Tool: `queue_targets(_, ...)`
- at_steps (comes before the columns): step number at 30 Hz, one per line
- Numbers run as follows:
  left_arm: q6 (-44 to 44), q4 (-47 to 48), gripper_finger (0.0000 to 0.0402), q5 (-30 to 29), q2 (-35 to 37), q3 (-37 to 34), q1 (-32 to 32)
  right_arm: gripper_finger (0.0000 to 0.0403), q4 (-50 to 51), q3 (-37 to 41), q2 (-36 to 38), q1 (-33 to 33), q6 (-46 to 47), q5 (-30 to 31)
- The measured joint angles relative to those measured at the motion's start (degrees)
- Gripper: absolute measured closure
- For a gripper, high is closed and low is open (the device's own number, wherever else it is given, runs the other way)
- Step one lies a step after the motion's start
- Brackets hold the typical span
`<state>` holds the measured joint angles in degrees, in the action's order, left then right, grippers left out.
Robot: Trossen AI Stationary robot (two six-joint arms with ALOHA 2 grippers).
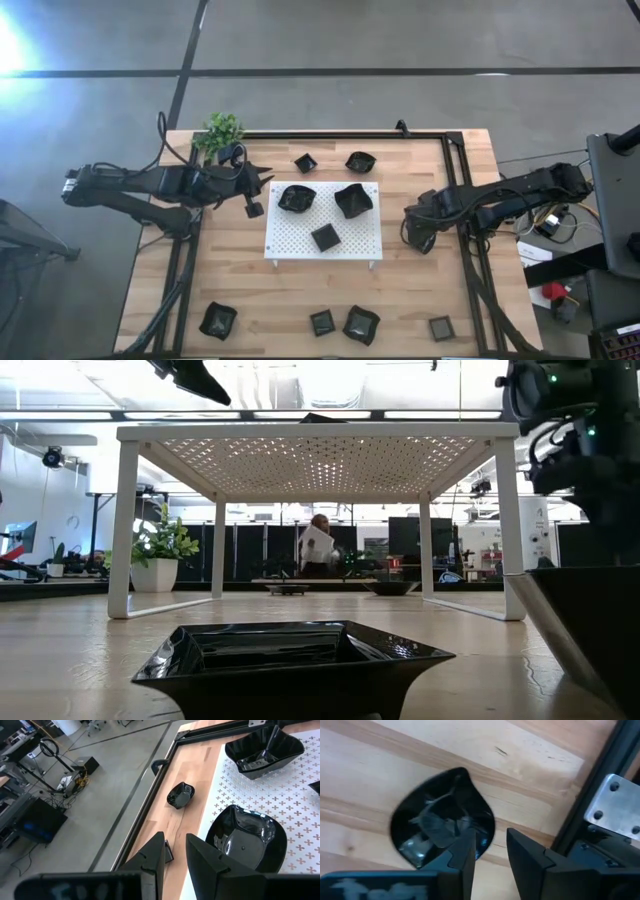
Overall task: Pick & Place Mini shaped plates
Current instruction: Stack the black leaf shaped plate on top of the black leaf shaped plate on the shelf
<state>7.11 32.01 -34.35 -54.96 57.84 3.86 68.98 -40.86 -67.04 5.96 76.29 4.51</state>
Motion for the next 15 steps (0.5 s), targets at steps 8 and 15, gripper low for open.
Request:
queue_targets(8, 0.0, -0.2, 0.0326, 0.1, 0.0, 0.0, 0.0, 0.0294, -3.3, 0.4, -1.4, -0.7, 0.2, 0.0)
queue_targets(15, 0.0, -0.3, 0.0326, 0.4, 0.0, 0.0, 0.0, 0.0294, -4.5, 0.6, -3.8, -2.3, 0.0, 0.1)
